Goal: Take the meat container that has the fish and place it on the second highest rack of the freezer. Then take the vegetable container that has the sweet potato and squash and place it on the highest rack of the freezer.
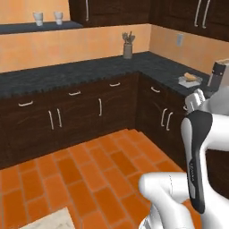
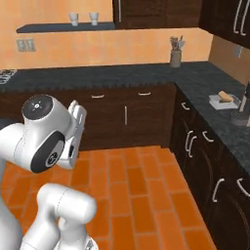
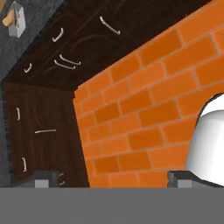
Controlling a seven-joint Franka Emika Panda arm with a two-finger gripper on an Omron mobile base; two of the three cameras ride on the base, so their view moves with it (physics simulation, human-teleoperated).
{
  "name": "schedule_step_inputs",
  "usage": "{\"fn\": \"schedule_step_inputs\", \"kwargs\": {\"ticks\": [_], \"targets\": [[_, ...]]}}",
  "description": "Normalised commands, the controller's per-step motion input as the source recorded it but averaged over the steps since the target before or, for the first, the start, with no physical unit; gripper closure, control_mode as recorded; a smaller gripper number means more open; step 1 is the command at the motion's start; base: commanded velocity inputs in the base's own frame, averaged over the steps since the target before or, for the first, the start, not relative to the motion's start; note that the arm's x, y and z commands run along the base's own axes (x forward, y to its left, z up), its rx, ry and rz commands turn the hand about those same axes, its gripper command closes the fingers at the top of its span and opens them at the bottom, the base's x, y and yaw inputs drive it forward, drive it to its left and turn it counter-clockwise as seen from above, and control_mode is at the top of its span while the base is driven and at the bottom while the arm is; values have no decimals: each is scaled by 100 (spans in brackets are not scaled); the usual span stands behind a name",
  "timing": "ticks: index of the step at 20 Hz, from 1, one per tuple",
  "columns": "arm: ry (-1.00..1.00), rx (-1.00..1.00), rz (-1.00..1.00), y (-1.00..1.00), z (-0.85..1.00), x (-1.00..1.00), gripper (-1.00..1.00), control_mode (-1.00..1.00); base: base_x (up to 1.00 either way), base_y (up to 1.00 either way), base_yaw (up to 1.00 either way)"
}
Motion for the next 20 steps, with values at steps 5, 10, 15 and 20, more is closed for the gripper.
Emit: {"fn": "schedule_step_inputs", "kwargs": {"ticks": [5, 10, 15, 20], "targets": [[0, 0, 0, 0, 0, 0, -100, 100, 100, 71, -59], [0, 0, 0, 0, 0, 0, -100, 100, 100, 63, -40], [0, 0, 0, 0, 0, 0, -100, 100, 81, -51, -4], [0, 0, 0, 0, 0, 0, -100, 100, 100, 23, -25]]}}
